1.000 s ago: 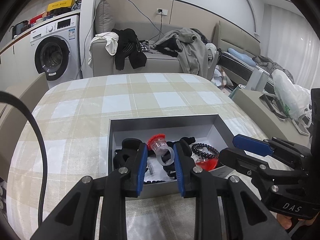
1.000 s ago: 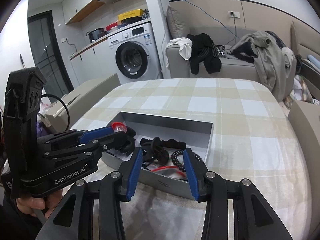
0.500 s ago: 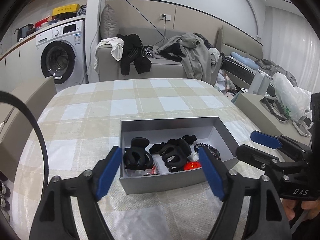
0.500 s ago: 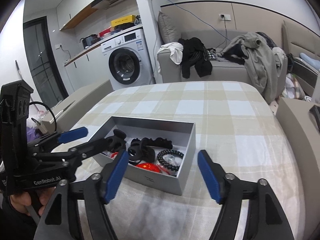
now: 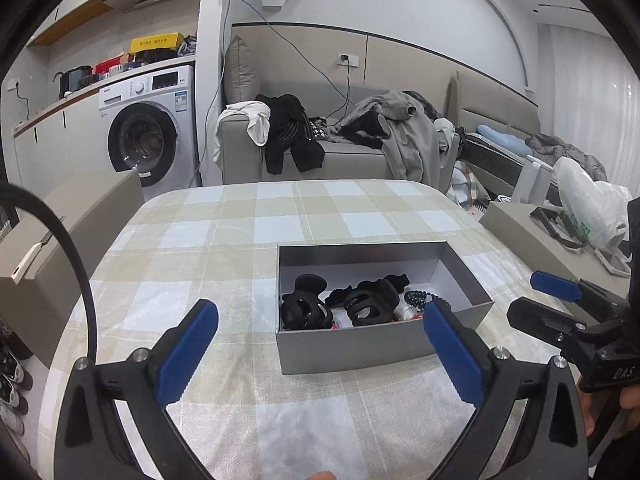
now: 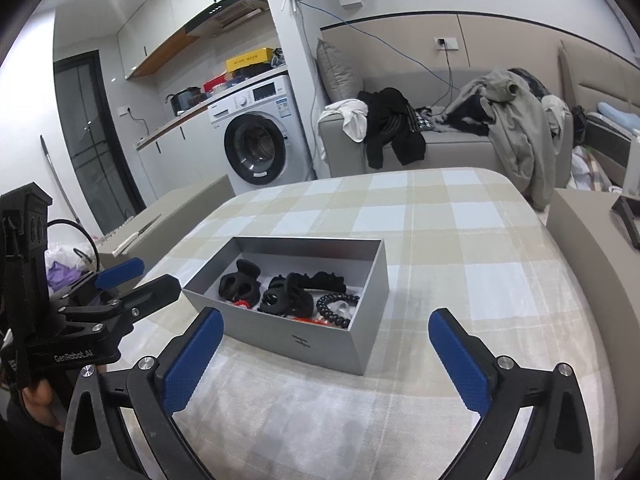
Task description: Organize jewelry
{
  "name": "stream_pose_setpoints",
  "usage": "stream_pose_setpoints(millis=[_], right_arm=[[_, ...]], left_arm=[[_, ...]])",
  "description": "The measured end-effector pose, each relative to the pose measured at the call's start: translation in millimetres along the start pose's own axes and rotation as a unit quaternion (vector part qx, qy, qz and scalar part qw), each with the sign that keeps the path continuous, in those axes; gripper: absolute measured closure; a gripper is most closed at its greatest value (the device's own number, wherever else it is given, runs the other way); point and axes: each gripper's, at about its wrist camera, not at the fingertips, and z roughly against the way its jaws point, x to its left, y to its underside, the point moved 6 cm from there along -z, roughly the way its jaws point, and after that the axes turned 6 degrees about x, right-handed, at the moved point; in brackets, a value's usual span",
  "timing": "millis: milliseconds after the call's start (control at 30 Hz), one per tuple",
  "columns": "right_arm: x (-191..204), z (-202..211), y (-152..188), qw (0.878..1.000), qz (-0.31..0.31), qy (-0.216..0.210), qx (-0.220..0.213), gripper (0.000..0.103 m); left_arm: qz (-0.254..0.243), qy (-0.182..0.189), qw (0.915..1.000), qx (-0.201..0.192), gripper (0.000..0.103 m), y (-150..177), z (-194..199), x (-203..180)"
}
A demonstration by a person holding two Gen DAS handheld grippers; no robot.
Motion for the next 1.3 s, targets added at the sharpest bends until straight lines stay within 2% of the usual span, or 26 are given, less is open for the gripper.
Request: stream_pose_setpoints(millis=[200,567,1300], right_arm=[[2,1,5,1.0,0.017,0.013,-0.022,0.0],[7,5,6,0.998,0.04,0.01,-0.057,0.0],[23,4,11,0.995,0.08,0.009,-0.063,0.0]], left_arm=[[0.001,-0.007,0.9999,-0.009,0.003,6,-3,3],[-0.002,-0.013,0.9997,-0.018,0.003,16,-4,8],[0.022,-0.006,0.9988,-0.042,0.003,17,-2,15]])
